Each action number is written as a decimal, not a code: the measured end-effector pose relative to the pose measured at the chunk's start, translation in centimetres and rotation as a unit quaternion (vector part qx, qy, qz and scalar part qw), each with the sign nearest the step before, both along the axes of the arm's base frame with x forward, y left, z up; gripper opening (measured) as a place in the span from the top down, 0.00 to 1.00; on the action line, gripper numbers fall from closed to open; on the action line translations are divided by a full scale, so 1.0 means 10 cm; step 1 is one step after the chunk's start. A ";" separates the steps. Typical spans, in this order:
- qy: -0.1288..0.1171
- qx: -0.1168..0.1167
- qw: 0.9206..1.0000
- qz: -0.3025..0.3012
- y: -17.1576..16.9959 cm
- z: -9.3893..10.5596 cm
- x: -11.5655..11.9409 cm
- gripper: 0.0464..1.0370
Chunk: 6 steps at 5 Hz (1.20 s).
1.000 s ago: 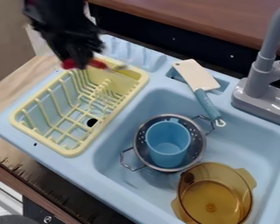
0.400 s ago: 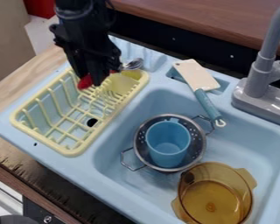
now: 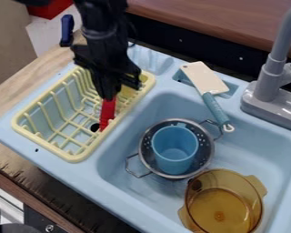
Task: Move the red spoon to the yellow colander
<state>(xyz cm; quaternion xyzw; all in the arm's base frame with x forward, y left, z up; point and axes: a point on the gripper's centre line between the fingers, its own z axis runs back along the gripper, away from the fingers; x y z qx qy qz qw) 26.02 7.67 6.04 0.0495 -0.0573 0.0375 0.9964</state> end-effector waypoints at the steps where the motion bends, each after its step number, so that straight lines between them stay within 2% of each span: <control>1: 0.007 0.006 1.000 -0.001 0.02 -0.04 0.00 0.98; 2: 0.010 -0.002 1.000 0.000 0.00 0.02 0.03 0.85; 3: 0.016 -0.008 1.000 -0.005 0.01 0.02 0.02 0.61; 4: 0.000 -0.014 1.000 -0.006 0.01 0.11 0.03 0.31; 5: -0.012 0.003 1.000 -0.011 -0.01 0.19 0.08 0.07; 6: -0.011 0.005 1.000 -0.011 -0.03 0.20 0.08 0.04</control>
